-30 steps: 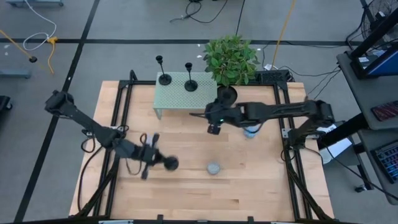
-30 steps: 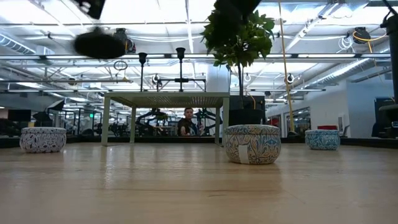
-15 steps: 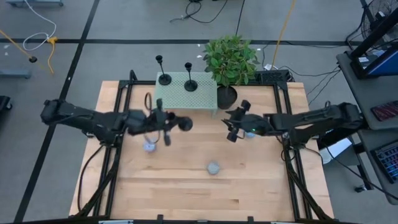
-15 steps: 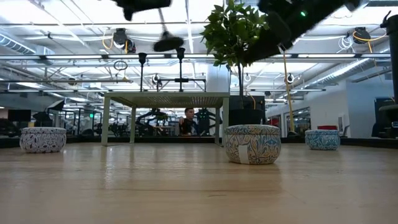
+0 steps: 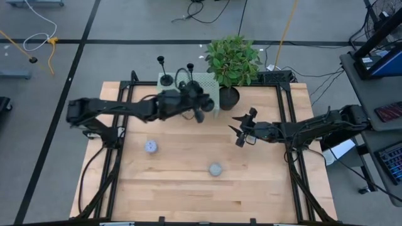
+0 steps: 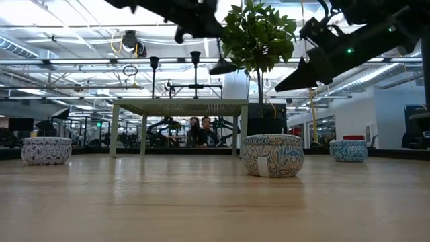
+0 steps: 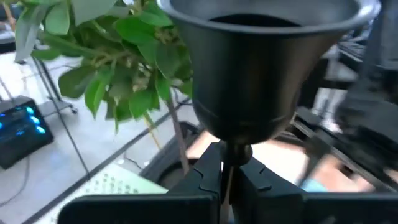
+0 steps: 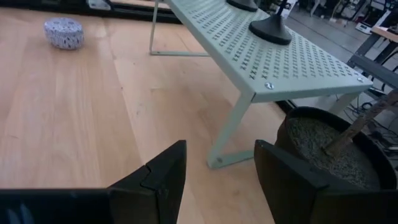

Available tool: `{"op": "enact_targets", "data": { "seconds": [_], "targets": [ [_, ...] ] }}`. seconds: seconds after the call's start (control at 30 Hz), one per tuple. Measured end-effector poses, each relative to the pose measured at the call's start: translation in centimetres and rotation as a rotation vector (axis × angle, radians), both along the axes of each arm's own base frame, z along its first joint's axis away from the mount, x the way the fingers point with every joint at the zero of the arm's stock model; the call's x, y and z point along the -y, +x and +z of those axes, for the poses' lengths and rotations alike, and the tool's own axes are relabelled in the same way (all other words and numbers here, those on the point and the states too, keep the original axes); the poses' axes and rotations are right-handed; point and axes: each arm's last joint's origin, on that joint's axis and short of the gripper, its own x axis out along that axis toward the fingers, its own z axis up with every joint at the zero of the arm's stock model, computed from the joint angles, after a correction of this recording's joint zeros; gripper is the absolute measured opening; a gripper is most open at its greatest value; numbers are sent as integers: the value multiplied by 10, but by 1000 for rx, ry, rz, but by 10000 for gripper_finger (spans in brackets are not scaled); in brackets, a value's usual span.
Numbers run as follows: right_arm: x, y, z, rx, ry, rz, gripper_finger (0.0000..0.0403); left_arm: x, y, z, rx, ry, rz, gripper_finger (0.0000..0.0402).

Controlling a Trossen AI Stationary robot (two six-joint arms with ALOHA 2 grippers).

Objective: Pick & Place candle stick holders
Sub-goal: Put the candle holder on the shelf aligned with the black candle holder

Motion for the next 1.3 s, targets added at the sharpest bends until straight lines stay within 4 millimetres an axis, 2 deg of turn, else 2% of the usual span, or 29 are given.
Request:
{"op": "enact_targets", "data": {
  "seconds": [0.17, 0.33, 0.47, 0.7, 0.83, 0.93, 1.03, 1.2, 1.3],
  "targets": [
    [0, -4, -7, -2, 15, -6, 180, -26, 27, -11, -30, -3, 82, 9],
    [1, -7, -12, -31, -3, 0, 180, -50, 36, -19, -18, -43, 172, 8],
    [0, -5, -9, 5, 3, -1, 180, -64, 38, -32, -35, -81, 212, 10],
    [0, -4, -7, 32, 3, -1, 180, -83, 34, -35, 2, -127, 294, 8],
    [0, -4, -7, 32, 3, -1, 180, -89, 32, -34, 34, -152, 308, 17],
    [0, -4, -7, 31, 2, 0, 180, -93, 30, -34, 37, -155, 316, 10],
    [0, -4, -7, 31, 1, 0, 180, -97, 32, -38, 40, -154, 325, 9],
    [0, -4, -7, 32, 1, 0, 180, -106, 33, -44, 63, -147, 345, 30],
    [0, -4, -7, 32, 1, 0, 180, -110, 35, -49, 62, -145, 338, 24]
  ]
}}
